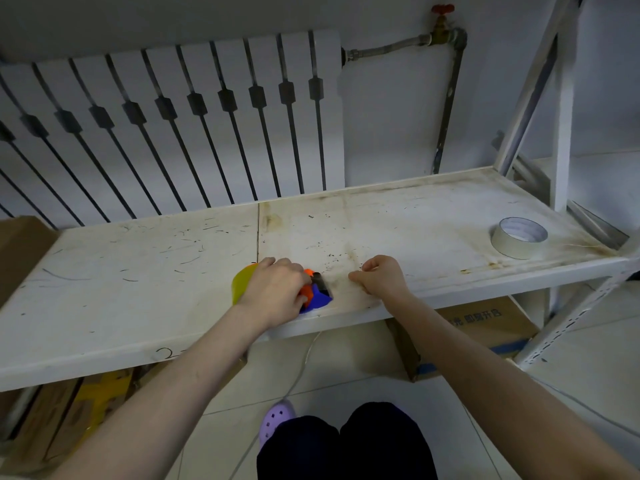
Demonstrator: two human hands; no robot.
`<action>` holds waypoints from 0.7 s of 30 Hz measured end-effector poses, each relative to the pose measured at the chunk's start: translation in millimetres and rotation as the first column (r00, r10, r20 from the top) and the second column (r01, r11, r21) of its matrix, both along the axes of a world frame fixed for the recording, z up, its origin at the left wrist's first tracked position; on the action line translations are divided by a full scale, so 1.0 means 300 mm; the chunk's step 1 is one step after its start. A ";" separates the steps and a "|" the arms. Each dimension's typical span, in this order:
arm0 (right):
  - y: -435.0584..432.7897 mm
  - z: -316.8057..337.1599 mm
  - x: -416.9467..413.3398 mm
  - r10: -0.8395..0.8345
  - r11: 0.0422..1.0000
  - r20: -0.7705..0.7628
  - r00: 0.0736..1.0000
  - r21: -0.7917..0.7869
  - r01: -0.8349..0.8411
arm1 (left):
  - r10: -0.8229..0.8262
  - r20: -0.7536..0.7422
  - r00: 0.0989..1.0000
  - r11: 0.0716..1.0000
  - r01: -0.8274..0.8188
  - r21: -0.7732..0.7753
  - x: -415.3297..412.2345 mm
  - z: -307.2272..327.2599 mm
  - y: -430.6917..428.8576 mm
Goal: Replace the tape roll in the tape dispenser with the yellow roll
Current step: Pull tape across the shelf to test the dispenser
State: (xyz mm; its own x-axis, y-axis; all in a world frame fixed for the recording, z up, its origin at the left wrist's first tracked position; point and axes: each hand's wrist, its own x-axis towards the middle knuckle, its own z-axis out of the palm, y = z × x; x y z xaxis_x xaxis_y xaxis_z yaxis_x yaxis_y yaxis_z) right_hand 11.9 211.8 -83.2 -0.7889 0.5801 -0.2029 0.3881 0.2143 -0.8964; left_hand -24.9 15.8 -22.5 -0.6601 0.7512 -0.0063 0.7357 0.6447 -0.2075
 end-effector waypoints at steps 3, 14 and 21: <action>0.008 0.009 -0.004 0.030 0.999 0.014 0.999 0.023 -0.030 | -0.006 -0.010 1.000 1.000 0.006 0.007 -0.006 -0.010 -0.002; 0.003 0.011 -0.027 0.084 0.994 0.048 0.995 0.070 -0.088 | 0.011 -0.007 1.000 0.993 -0.012 -0.118 -0.004 0.000 0.013; -0.023 0.013 -0.025 0.016 0.991 -0.171 0.985 0.131 0.006 | -0.012 -0.075 0.997 0.980 -0.003 -0.199 0.008 -0.010 0.016</action>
State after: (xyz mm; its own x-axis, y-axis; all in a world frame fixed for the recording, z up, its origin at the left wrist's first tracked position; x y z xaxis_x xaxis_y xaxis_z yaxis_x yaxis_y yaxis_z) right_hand 4.5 205.0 -79.2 -0.8083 0.5886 0.0129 0.2294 0.3352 -0.9138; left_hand -22.5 20.5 -25.4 -0.6610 0.7428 -0.1065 0.7158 0.5816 -0.3864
